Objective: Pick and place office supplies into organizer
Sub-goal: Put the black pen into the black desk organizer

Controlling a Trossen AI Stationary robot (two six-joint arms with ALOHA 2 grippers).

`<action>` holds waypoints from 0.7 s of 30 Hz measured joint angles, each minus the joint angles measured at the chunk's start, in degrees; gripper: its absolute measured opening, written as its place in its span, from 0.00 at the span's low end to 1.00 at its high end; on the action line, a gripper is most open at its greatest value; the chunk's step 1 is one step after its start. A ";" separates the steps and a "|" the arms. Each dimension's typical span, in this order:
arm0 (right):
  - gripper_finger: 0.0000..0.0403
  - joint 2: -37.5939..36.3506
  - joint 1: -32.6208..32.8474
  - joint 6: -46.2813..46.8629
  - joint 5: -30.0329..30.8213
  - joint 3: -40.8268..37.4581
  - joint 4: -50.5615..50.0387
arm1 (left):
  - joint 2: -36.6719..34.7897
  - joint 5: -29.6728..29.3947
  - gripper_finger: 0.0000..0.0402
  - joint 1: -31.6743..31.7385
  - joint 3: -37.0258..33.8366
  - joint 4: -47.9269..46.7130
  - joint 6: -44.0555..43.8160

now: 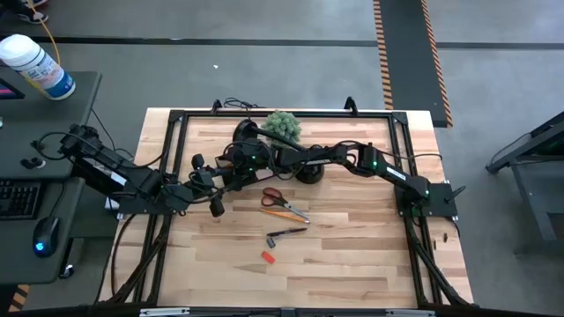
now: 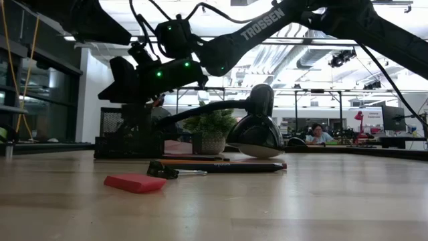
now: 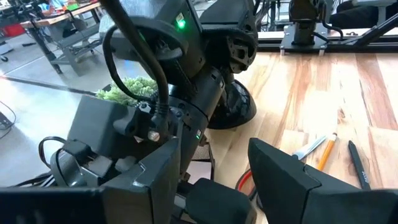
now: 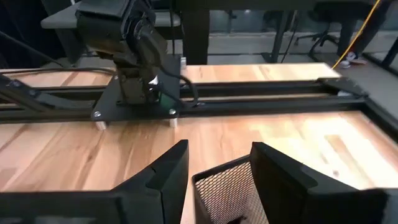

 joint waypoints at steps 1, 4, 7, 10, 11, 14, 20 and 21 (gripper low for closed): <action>0.40 -0.04 0.00 -0.40 0.39 0.00 0.23 | 0.00 0.00 0.45 0.01 0.00 0.00 0.00; 0.39 -0.20 -0.04 -2.11 1.16 0.10 0.34 | 0.00 0.00 0.45 -0.01 0.00 -0.02 0.00; 0.38 -1.00 -0.09 -4.27 1.75 0.11 -0.71 | 0.00 -0.02 0.45 0.00 0.00 -0.40 0.00; 0.37 -3.88 -0.24 -7.09 3.45 0.11 -4.30 | -0.01 -0.04 0.45 -0.01 0.00 -0.56 0.00; 0.37 -5.25 -0.33 -8.11 3.98 0.13 -6.22 | 0.00 -0.04 0.45 0.01 0.00 -0.58 0.00; 0.36 -9.21 -0.71 -10.44 5.95 0.11 -14.51 | -0.04 -0.16 0.45 0.01 0.00 -0.91 -0.02; 0.34 -13.77 -1.57 -11.97 7.12 -0.09 -34.37 | -0.02 -0.09 0.45 0.01 -0.02 -1.57 -0.02; 0.33 -14.46 -1.60 -11.93 7.12 -0.11 -37.13 | -0.04 -0.09 0.45 0.01 -0.02 -1.58 -0.04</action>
